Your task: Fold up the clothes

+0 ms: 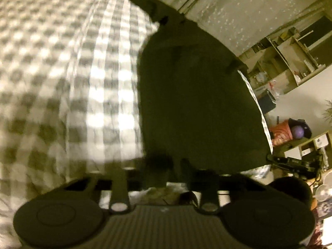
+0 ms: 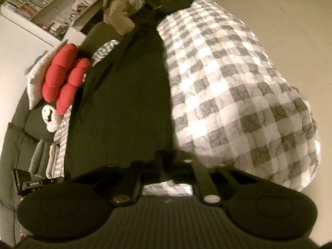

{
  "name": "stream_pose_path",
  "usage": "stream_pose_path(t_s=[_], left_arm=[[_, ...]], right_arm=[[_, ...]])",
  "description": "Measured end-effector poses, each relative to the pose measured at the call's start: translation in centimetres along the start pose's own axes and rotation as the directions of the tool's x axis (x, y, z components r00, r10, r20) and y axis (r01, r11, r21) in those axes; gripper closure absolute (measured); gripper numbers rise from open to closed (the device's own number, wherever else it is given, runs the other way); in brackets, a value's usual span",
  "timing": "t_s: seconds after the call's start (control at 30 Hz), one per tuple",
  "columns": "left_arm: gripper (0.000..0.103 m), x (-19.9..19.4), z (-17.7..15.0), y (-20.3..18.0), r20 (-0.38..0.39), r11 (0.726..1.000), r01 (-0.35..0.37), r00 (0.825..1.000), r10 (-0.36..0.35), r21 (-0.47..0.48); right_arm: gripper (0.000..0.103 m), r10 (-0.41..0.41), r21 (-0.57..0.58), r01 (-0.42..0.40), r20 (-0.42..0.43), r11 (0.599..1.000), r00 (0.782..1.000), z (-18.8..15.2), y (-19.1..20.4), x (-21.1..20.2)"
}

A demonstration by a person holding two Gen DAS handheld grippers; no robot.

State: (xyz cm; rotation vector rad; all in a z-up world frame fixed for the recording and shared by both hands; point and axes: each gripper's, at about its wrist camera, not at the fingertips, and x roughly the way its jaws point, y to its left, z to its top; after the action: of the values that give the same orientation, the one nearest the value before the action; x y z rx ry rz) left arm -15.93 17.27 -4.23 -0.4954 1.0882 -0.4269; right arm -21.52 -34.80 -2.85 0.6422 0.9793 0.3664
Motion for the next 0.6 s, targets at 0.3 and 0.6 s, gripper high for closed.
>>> stream_pose_path(t_s=[0.3, 0.6], left_arm=[[0.102, -1.6, -0.8, -0.4, 0.051, 1.0, 0.008, 0.999, -0.008, -0.007], [0.102, -1.4, -2.5, 0.5, -0.011, 0.998, -0.021, 1.0, 0.022, 0.058]], right_arm=[[0.1, -0.003, -0.036, 0.003, 0.021, 0.999, 1.0, -1.0, 1.2, -2.0], [0.1, -0.047, -0.041, 0.046, -0.002, 0.998, 0.999, -2.3, 0.2, -2.2]])
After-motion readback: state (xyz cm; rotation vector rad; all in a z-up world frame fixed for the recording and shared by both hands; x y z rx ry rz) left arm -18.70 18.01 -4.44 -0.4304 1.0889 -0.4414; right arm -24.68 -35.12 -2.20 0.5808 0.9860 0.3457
